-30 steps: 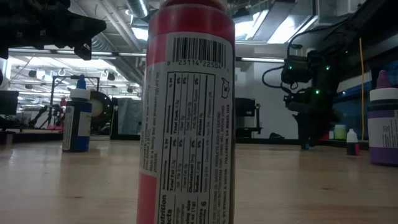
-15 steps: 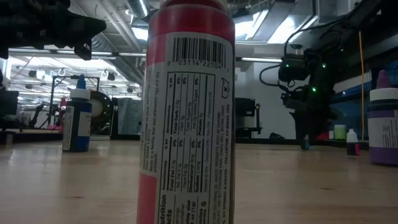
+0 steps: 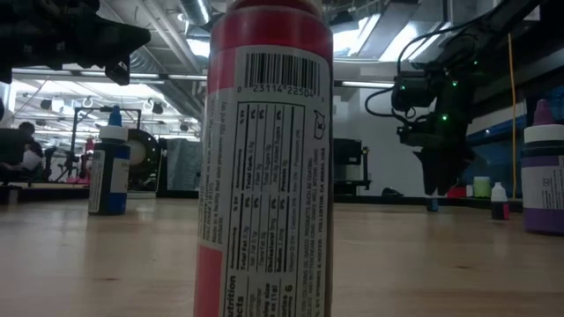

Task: Pick & Place food coloring
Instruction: Put the small blue food coloring bottle into the yellow bin

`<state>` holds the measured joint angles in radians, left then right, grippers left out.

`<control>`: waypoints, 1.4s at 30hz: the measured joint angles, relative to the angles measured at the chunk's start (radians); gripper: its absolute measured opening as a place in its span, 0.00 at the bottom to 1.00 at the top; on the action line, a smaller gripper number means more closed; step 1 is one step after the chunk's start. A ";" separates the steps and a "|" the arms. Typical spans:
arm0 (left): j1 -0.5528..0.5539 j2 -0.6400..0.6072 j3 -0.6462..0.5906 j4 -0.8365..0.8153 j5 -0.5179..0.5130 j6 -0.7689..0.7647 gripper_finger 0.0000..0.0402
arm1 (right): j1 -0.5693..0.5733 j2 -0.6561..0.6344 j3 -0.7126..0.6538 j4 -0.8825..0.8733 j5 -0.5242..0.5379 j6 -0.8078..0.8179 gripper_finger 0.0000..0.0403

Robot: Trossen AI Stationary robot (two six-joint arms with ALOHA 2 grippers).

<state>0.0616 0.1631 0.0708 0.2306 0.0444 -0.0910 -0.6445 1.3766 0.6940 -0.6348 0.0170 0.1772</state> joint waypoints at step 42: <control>0.000 0.000 0.000 0.000 0.000 0.000 0.02 | 0.000 0.000 0.082 -0.051 -0.064 -0.055 0.15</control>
<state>0.0616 0.1632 0.0708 0.2306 0.0448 -0.0910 -0.6449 1.3769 0.7764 -0.6854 -0.0475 0.1224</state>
